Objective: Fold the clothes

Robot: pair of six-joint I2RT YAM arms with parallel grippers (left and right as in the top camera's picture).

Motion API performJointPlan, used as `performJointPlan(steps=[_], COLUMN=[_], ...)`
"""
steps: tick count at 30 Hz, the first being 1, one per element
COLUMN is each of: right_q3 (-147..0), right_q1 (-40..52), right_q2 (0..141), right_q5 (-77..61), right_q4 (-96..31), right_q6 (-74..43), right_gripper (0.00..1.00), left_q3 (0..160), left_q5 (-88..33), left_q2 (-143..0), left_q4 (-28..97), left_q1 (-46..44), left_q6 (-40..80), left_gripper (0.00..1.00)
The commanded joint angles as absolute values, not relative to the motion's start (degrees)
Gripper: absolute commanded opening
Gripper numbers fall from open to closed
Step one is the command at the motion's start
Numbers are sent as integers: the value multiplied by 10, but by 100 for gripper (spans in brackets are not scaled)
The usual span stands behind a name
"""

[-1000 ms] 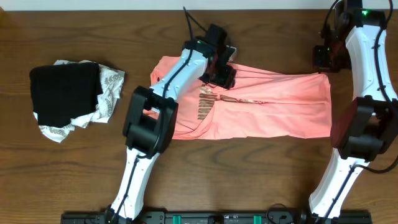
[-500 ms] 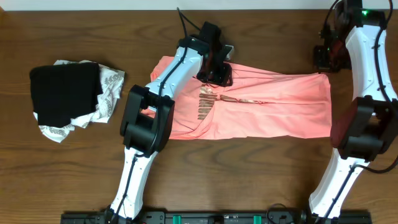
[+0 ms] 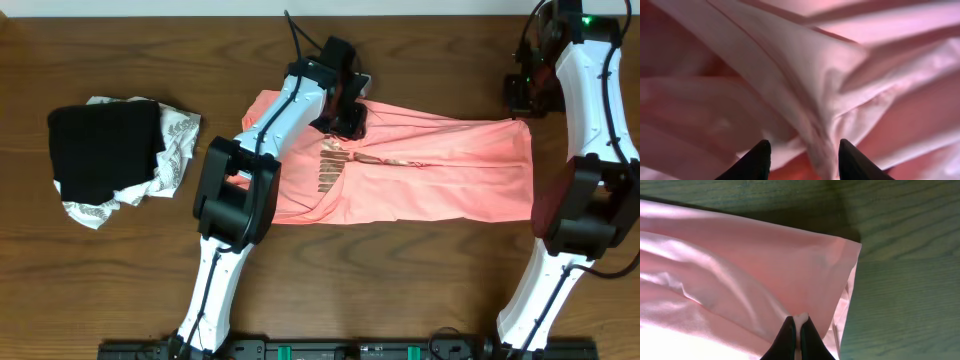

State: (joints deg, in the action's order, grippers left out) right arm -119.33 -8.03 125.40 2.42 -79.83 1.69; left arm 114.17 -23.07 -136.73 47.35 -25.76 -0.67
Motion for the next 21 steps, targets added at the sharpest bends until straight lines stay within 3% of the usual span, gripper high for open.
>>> performJointPlan(steps=[1, 7, 14, 21], right_q3=[-1200, -1200, -1200, -1200], right_q1=[-81, -81, -81, -81], right_q2=[1238, 1238, 1238, 1238], right_q5=[32, 32, 32, 32], right_q4=[-799, -800, -799, -797], right_q6=[8, 8, 9, 9], right_gripper=[1, 1, 1, 1], left_q3=[1146, 1146, 1148, 1152], left_q5=[-222, -265, -265, -263], left_q2=[-1355, -1372, -1366, -1345], left_q4=[473, 475, 466, 466], left_q1=[-262, -275, -274, -263], left_q6=[-18, -18, -18, -19], left_gripper=[45, 41, 7, 6])
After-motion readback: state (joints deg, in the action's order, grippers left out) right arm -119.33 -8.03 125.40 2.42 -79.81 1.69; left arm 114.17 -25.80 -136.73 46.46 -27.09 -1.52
